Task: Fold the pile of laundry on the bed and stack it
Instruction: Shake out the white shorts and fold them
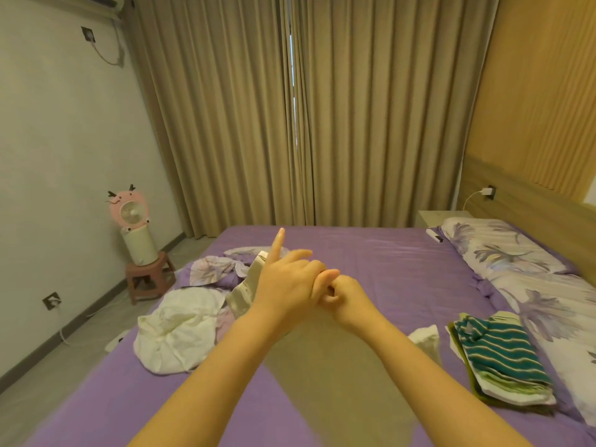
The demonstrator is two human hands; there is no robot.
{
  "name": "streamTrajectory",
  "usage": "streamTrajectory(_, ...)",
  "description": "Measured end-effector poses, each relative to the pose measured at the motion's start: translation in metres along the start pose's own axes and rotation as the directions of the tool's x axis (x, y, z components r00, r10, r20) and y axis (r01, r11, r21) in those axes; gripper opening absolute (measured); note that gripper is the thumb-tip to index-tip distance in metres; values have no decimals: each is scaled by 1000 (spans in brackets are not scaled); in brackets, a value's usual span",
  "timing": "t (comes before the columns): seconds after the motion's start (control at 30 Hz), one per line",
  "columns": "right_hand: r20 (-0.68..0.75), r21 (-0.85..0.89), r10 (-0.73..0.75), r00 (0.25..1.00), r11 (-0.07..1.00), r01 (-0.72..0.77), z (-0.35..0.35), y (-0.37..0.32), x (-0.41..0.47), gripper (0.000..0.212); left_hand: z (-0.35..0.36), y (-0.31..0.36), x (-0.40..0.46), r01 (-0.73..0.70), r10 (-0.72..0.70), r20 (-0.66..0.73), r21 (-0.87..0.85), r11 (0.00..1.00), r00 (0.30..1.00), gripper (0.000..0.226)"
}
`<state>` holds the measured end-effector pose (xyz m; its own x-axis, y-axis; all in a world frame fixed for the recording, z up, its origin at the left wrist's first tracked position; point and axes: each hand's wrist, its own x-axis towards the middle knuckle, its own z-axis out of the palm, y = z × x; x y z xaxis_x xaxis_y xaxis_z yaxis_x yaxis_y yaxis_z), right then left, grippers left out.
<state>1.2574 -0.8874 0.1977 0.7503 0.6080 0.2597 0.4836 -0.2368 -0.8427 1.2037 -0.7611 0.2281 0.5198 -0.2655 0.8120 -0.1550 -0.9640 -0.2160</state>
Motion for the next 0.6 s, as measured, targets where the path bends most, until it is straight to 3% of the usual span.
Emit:
streamTrajectory(0.13, 57, 92, 81, 995, 992, -86, -12, 9, -10, 23, 18, 8, 8, -50, 42, 46, 183, 982, 998, 58)
streamTrajectory(0.27, 157, 187, 71, 985, 977, -101, -33, 30, -29, 21, 18, 1, 18, -81, 62, 94, 204, 976, 994, 62)
streamTrajectory(0.33, 229, 190, 101, 968, 971, -147, -45, 47, -39, 13, 13, -14, 20, -63, 54, 54, 188, 980, 997, 73)
streamTrajectory(0.47, 293, -115, 171, 941, 983, -142, -57, 79, -53, 9, 2, -43, 18, -63, 61, 13, 169, 984, 998, 81)
streamTrajectory(0.6, 254, -343, 228, 940, 930, -133, -60, 100, -56, 21, 1, -64, 7, -27, 3, 137, 169, 985, 991, 84)
